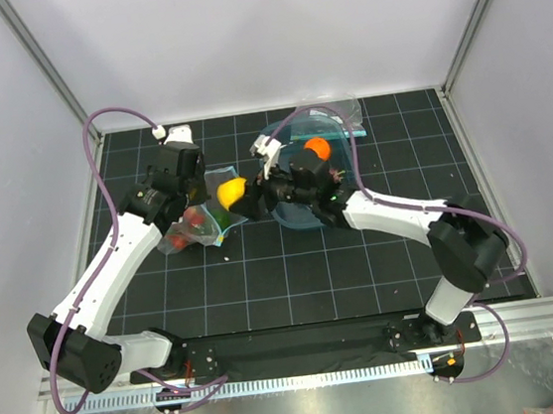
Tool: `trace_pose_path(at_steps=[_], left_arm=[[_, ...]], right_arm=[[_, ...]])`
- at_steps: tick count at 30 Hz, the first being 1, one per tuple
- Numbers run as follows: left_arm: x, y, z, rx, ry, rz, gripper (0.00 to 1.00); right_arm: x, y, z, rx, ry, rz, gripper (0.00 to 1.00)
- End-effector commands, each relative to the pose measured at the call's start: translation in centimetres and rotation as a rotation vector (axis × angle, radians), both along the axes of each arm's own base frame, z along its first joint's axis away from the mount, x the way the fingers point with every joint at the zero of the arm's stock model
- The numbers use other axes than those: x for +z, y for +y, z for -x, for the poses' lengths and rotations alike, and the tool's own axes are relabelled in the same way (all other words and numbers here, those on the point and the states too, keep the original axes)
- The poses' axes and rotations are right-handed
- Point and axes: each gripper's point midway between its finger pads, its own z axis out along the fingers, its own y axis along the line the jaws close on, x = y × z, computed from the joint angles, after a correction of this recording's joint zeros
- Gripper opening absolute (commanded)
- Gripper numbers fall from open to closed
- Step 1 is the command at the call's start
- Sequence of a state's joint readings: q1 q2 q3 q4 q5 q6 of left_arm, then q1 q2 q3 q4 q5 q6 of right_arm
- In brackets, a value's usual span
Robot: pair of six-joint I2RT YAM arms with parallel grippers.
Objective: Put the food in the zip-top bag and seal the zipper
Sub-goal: Place the fake fruit in the zipper food storage bag.
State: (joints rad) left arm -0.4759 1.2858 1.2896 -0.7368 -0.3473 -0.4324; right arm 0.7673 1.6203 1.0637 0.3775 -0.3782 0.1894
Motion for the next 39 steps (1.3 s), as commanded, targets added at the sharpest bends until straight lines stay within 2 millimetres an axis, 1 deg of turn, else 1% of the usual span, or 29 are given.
trace_pose_path(at_steps=[1, 2, 3, 4, 5, 6, 7, 8, 9, 14, 16, 18, 20, 21, 22, 23, 24, 25, 26, 27, 28, 29, 31, 32, 34, 35, 37, 39], left_arm=[[1.2, -0.2, -0.1, -0.013, -0.036, 0.017, 0.0], [1.3, -0.3, -0.2, -0.013, -0.038, 0.019, 0.0], [1.2, -0.2, -0.1, -0.013, -0.037, 0.018, 0.0], [1.2, -0.2, -0.2, -0.011, -0.039, 0.017, 0.0], [1.3, -0.2, -0.2, -0.01, -0.043, 0.016, 0.0], [1.4, 0.0, -0.2, -0.004, -0.047, 0.014, 0.0], [1.4, 0.0, -0.2, -0.004, -0.048, 0.011, 0.0], [1.4, 0.0, -0.1, -0.004, -0.048, 0.011, 0.0], [1.5, 0.1, -0.2, -0.003, -0.051, 0.012, 0.0], [1.4, 0.0, -0.2, -0.004, -0.049, 0.012, 0.0], [1.5, 0.1, -0.2, -0.003, -0.052, 0.013, 0.0], [1.5, 0.1, -0.2, -0.004, -0.051, 0.01, 0.0], [1.5, 0.2, -0.2, 0.0, -0.054, 0.009, 0.0], [1.5, 0.2, -0.2, 0.0, -0.054, 0.007, 0.0], [1.5, 0.1, -0.2, -0.003, -0.054, 0.008, 0.0], [1.5, 0.2, -0.2, 0.0, -0.054, 0.007, 0.0], [1.5, 0.2, -0.2, 0.001, -0.053, 0.006, 0.0], [1.5, 0.2, -0.2, 0.001, -0.053, 0.006, 0.0], [1.5, 0.2, -0.2, 0.001, -0.053, 0.008, 0.0], [1.4, 0.2, -0.2, 0.0, -0.05, 0.005, 0.0], [1.4, 0.2, -0.2, 0.0, -0.05, 0.005, 0.0], [1.4, 0.2, -0.2, 0.0, -0.049, 0.004, 0.0], [1.5, 0.2, -0.2, 0.001, -0.053, 0.006, 0.0], [1.5, 0.2, -0.2, 0.0, -0.051, 0.006, 0.0], [1.5, 0.2, -0.2, 0.001, -0.053, 0.006, 0.0], [1.5, 0.2, -0.2, 0.001, -0.052, 0.005, 0.0], [1.4, 0.2, -0.2, 0.002, -0.051, 0.003, 0.0], [1.3, 0.3, -0.3, 0.005, -0.049, 0.0, 0.0]], right_arm=[[2.2, 2.7, -2.0, -0.058, -0.076, -0.032, 0.5], [3.0, 3.4, -2.7, -0.081, -0.086, -0.039, 0.56], [1.1, 4.2, -3.1, -0.103, -0.059, 0.007, 0.76], [1.0, 4.6, -3.4, -0.11, -0.063, 0.015, 0.83], [1.4, 5.1, -3.7, -0.118, -0.073, 0.011, 0.88], [1.2, 5.4, -3.9, -0.133, -0.073, 0.014, 0.97], [1.3, 5.4, -4.0, -0.14, -0.073, 0.009, 0.99], [1.2, 5.2, -4.0, -0.149, -0.069, 0.009, 1.0], [1.8, 5.0, -4.0, -0.154, -0.08, -0.007, 1.0], [2.8, 3.4, -3.2, -0.175, -0.106, -0.021, 1.0], [2.6, 2.8, -3.0, -0.189, -0.113, -0.014, 1.0], [3.2, 2.2, -2.8, -0.201, -0.124, -0.021, 0.99], [2.8, 1.5, -2.7, -0.219, -0.127, -0.008, 0.97], [3.4, 1.2, -2.6, -0.224, -0.137, -0.012, 0.96], [3.0, 0.9, -2.4, -0.227, -0.134, -0.001, 0.95], [2.9, 0.4, -2.3, -0.236, -0.137, 0.012, 0.93], [3.4, 0.0, -2.1, -0.239, -0.145, 0.01, 0.91], [3.2, -0.3, -1.9, -0.24, -0.147, 0.021, 0.9], [3.0, -0.7, -1.7, -0.239, -0.15, 0.039, 0.86], [3.5, -1.1, -1.4, -0.239, -0.157, 0.04, 0.85], [3.1, -1.3, -1.1, -0.234, -0.151, 0.053, 0.85], [2.6, -1.6, -0.8, -0.225, -0.141, 0.077, 0.81], [2.3, -1.8, -0.2, -0.198, -0.14, 0.095, 0.79], [1.8, -1.9, 0.1, -0.188, -0.131, 0.112, 0.76], [1.7, -1.7, 0.8, -0.151, -0.129, 0.123, 0.69], [1.1, -1.8, 1.0, -0.139, -0.114, 0.141, 0.63], [0.9, -1.7, 1.4, -0.115, -0.113, 0.158, 0.56], [-0.1, -2.1, 1.5, -0.114, -0.098, 0.192, 0.45]])
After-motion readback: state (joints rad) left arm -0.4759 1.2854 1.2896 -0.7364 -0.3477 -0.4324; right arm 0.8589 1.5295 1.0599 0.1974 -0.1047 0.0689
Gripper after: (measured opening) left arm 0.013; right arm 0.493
